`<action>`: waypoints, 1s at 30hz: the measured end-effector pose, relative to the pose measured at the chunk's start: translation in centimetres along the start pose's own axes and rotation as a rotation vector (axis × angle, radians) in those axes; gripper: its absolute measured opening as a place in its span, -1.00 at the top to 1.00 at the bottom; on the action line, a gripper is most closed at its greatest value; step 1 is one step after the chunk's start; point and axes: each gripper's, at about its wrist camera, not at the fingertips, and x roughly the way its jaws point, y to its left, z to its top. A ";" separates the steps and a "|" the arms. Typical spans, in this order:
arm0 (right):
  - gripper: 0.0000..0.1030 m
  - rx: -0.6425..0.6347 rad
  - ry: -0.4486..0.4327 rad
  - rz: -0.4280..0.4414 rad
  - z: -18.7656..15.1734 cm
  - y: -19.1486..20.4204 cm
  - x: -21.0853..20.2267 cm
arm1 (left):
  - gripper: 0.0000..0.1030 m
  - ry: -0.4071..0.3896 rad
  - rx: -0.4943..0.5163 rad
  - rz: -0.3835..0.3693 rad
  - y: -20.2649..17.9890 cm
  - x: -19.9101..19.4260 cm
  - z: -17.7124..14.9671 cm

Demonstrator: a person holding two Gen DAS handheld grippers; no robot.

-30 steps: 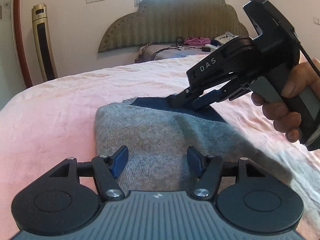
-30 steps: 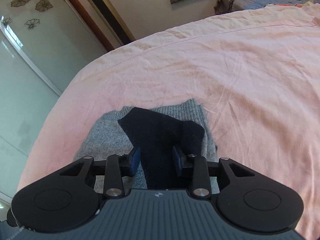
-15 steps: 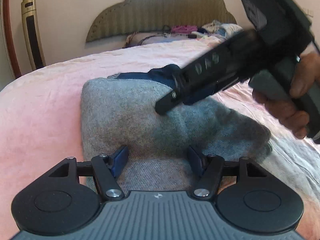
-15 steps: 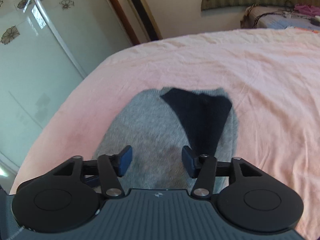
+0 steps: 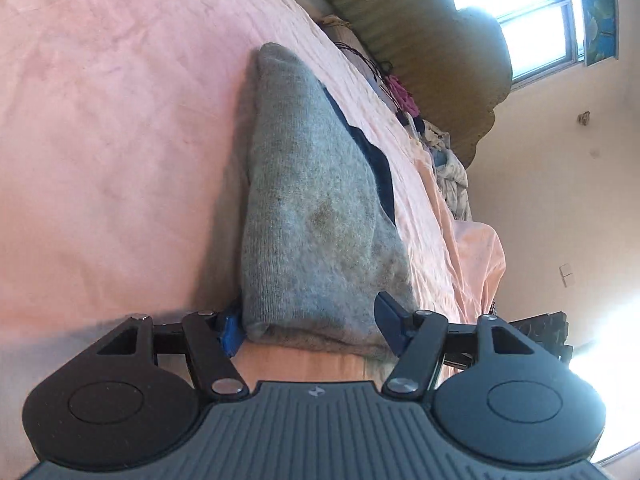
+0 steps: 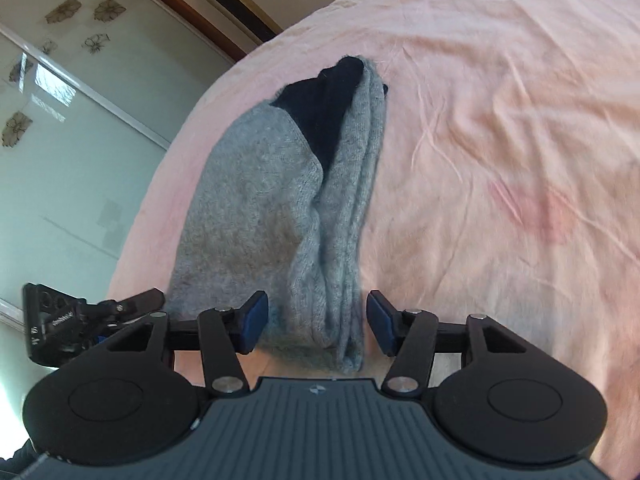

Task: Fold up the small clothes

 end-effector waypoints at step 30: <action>-0.29 -0.255 -0.018 -0.310 14.0 5.3 11.4 | -1.00 -0.158 0.871 0.529 -10.4 11.7 1.2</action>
